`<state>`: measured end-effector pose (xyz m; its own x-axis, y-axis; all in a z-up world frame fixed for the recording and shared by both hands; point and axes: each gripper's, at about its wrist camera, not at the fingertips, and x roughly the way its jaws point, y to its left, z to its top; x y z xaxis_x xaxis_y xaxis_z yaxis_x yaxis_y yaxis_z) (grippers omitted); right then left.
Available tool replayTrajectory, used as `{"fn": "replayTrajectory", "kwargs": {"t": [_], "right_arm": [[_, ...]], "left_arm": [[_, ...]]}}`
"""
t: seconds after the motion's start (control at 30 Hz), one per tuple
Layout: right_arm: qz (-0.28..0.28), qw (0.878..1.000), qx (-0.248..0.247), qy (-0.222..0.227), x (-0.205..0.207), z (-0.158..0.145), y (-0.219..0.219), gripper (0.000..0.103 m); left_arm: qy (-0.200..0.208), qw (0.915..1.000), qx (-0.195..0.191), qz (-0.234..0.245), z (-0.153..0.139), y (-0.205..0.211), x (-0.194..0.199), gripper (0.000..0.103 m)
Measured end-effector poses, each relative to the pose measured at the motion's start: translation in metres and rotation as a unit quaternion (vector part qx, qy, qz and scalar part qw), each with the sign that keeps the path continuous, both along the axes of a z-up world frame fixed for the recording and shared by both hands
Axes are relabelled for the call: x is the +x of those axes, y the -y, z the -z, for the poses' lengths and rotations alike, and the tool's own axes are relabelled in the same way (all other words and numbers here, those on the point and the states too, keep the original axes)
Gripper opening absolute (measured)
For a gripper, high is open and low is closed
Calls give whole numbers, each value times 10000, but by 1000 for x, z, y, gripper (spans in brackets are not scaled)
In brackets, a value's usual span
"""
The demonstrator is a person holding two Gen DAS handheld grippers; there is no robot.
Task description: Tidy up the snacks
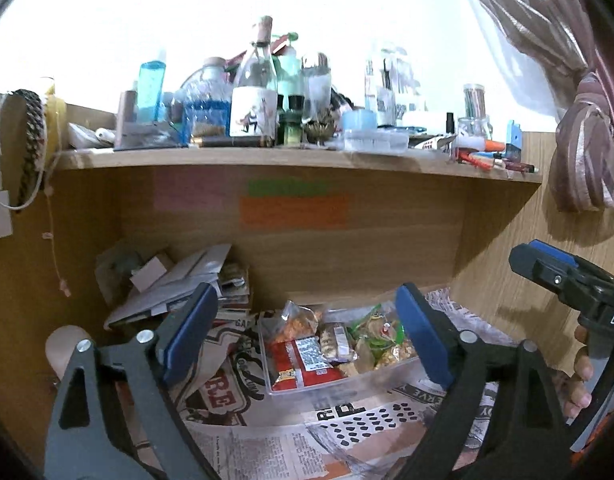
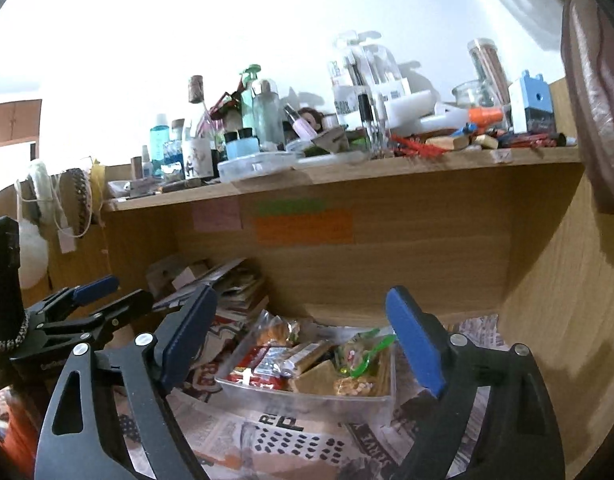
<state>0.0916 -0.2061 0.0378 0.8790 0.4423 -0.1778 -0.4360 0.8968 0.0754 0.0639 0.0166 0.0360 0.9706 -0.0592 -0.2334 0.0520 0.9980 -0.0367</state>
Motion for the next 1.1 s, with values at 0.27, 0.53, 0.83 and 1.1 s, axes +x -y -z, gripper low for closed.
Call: {"fn": "replayTrajectory", "kwargs": {"t": [0.27, 0.53, 0.83, 1.1], "right_arm": [[150, 9998, -17, 137, -16, 1, 1, 103], [224, 9994, -129, 237, -22, 0, -3, 103], [233, 9992, -246, 233, -21, 1, -6, 103], [260, 9992, -222, 209, -19, 2, -3, 103]], "left_arm": [[59, 10000, -4, -40, 0, -1, -14, 101], [98, 9999, -31, -33, 0, 0, -17, 103], [74, 9999, -56, -51, 1, -2, -15, 103], [67, 10000, -45, -49, 2, 0, -14, 103]]}}
